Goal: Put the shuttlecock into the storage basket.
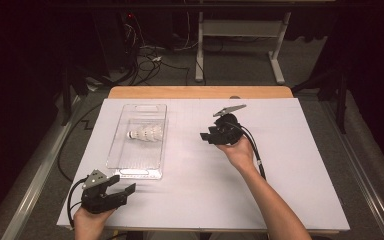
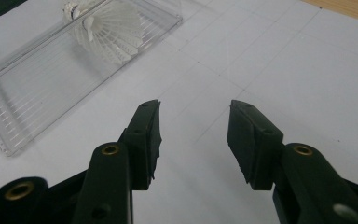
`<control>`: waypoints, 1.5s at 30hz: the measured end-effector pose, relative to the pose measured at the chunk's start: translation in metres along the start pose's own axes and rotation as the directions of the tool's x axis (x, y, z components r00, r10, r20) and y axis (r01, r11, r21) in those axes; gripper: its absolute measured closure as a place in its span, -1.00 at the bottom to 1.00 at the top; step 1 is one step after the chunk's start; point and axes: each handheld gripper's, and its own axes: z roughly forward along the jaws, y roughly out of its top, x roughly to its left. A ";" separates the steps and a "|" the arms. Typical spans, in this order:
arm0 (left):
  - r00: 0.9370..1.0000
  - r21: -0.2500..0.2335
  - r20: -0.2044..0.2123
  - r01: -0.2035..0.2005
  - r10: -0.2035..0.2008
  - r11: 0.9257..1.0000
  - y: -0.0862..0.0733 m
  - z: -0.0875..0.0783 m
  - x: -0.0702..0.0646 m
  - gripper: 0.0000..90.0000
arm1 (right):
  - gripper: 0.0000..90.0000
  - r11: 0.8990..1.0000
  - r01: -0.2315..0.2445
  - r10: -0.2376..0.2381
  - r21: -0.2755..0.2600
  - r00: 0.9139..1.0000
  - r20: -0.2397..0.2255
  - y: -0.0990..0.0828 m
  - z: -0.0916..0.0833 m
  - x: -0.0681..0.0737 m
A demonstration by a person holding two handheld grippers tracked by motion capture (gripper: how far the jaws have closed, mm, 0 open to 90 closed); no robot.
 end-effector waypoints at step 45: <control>1.000 -0.031 0.019 0.017 -0.016 0.999 0.000 -0.002 0.002 -0.42 | 0.19 0.999 -0.030 0.030 -0.023 0.999 0.025 -0.020 -0.022 -0.013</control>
